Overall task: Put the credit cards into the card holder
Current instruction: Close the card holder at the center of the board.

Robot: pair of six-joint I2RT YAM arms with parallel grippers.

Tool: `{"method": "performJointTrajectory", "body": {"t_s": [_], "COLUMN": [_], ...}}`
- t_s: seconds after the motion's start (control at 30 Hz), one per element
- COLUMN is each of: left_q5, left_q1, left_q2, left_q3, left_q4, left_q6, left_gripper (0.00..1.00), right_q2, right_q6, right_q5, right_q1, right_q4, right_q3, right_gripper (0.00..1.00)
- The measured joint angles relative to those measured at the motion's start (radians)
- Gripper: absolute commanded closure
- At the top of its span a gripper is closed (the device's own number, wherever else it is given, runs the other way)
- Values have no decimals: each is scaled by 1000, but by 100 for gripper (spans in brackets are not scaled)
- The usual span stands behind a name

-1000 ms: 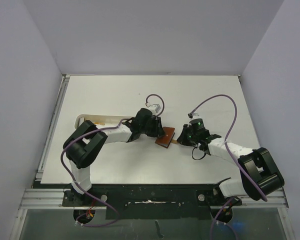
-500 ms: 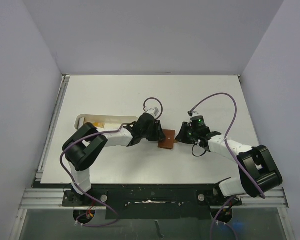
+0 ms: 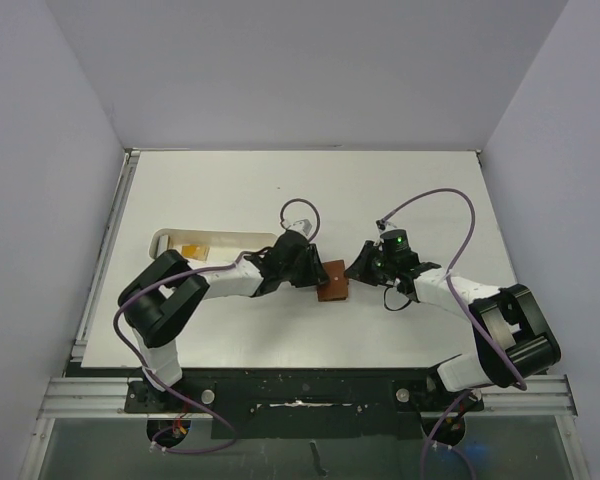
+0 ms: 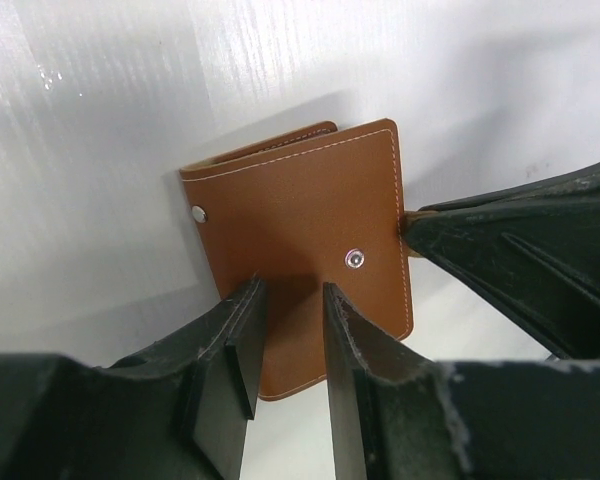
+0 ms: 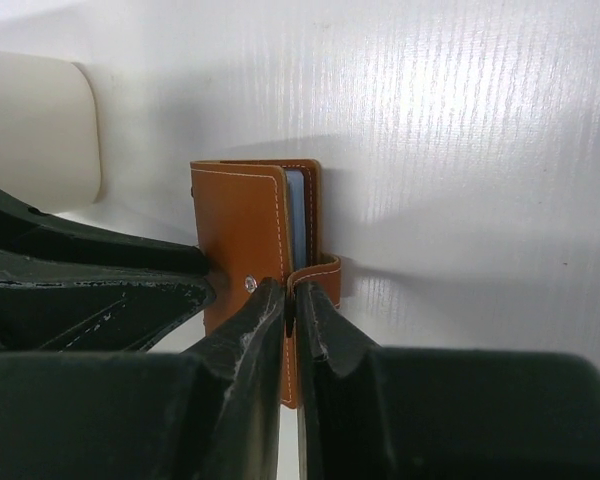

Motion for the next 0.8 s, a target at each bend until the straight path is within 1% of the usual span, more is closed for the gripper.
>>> {"method": "performJointTrajectory", "body": {"t_s": [0.23,0.5,0.8], "left_q5": [41,95,130], "left_q1": [33,75,80], "left_q2": [-3,4,104], "left_q3": [33,119,146], "left_q4": [-38,-43,-58], "left_q6": [5,68,123], "left_gripper": [71,72,72], "right_q2": [0,0,0], "right_q6": [4,-5,-32], "right_q5": [0,10,30], "right_q1": [0,0,0], "right_q4": [2,-7,-68], "right_q3": [0,0,31], "right_gripper": [98,98,94]}}
